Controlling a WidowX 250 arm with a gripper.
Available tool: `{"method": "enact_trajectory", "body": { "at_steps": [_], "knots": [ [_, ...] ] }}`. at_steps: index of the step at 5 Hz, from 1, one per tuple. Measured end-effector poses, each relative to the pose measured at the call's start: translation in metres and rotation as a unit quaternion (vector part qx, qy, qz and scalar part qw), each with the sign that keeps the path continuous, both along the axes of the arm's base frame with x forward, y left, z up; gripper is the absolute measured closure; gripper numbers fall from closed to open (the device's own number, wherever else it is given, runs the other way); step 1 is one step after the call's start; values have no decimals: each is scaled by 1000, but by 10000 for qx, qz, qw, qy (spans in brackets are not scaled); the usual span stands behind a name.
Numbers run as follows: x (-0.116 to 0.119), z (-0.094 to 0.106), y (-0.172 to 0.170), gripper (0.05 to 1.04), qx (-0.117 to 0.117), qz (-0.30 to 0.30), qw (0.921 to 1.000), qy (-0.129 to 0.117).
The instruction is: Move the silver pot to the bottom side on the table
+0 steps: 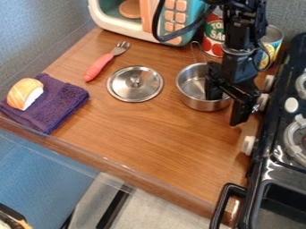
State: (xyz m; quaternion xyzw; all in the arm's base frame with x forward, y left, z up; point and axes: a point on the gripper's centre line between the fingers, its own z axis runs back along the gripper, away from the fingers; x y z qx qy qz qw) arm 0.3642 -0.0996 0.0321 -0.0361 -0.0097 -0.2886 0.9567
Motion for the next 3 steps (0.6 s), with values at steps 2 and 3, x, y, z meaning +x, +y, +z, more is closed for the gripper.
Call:
{"method": "enact_trajectory", "body": {
  "at_steps": [2, 3],
  "knots": [
    [-4, -2, -2, 720, 143, -217, 9997, -46],
    [-5, 12, -4, 928, 164, -302, 9992, -210]
  ]
}}
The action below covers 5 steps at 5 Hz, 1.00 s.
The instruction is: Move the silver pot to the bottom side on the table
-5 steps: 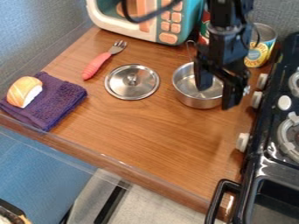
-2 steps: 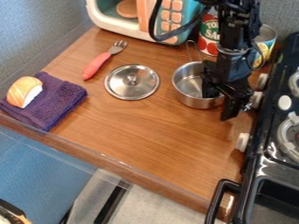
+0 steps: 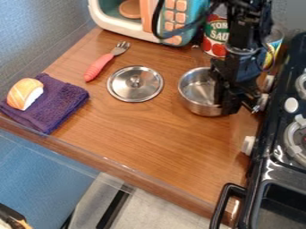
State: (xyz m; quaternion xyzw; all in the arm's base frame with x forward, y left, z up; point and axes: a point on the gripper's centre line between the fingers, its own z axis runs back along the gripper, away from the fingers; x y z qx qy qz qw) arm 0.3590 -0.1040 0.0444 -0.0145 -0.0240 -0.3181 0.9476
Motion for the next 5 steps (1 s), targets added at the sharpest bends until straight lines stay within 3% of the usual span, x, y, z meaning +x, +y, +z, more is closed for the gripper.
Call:
{"method": "enact_trajectory", "body": {
  "at_steps": [1, 2, 3, 5],
  "knots": [
    [-6, 7, -6, 1000, -40, -150, 9999, 0],
    [-10, 32, -8, 1004, -190, -91, 9995, -220],
    [-21, 43, -4, 1010, -213, 118, 9993, -292],
    [-59, 40, 21, 1011, 47, 1297, 9910, -333]
  ]
}}
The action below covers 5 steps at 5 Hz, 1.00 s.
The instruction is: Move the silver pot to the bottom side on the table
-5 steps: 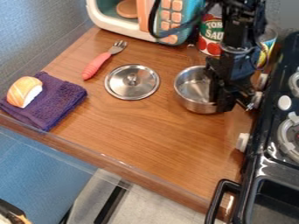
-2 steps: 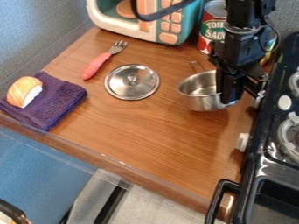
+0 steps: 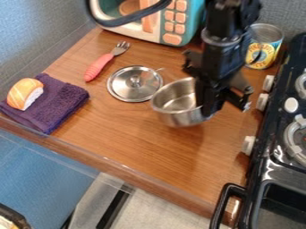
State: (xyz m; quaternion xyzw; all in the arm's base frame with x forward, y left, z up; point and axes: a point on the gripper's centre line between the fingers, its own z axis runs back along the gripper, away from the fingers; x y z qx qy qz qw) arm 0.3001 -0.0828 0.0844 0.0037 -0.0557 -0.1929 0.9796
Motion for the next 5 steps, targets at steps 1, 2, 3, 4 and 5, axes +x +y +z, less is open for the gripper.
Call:
{"method": "enact_trajectory", "body": {
  "at_steps": [1, 2, 3, 4, 5],
  "knots": [
    [-17, -8, 11, 1011, 150, 291, 9994, -66],
    [-33, -20, 13, 1011, 369, 366, 9986, -2],
    [-37, -35, 4, 1011, 448, 314, 9983, 198],
    [-38, -46, 0, 982, 428, 284, 9978, 420],
    [-38, -45, -6, 810, 205, 123, 9985, 501]
  ]
}}
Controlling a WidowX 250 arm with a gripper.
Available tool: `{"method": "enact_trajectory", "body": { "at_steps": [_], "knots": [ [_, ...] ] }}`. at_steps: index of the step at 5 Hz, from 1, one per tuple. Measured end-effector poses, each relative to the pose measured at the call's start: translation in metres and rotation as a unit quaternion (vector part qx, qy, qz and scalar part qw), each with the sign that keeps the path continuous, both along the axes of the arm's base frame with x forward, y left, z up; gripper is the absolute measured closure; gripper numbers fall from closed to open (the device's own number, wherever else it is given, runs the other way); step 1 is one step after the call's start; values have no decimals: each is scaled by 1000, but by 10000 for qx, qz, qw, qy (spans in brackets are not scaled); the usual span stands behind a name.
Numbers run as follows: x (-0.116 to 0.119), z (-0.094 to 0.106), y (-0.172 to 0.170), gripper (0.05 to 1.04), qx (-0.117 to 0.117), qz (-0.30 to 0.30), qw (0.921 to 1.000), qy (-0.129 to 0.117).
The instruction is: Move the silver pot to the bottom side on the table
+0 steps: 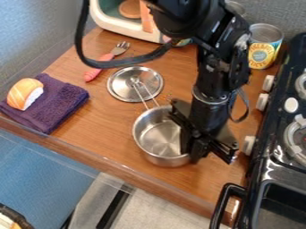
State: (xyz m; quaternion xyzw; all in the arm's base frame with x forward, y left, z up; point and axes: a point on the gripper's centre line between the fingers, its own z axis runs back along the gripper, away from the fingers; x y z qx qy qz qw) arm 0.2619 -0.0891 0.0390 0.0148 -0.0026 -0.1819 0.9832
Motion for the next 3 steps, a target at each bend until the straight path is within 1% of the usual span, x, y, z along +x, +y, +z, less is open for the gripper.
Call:
{"method": "enact_trajectory", "body": {
  "at_steps": [1, 2, 3],
  "knots": [
    [2, 12, 5, 531, -207, 17, 9998, -55],
    [2, 47, 14, 228, -424, 12, 9983, -397],
    [3, 56, 24, 67, -402, 2, 9979, -510]
  ]
}}
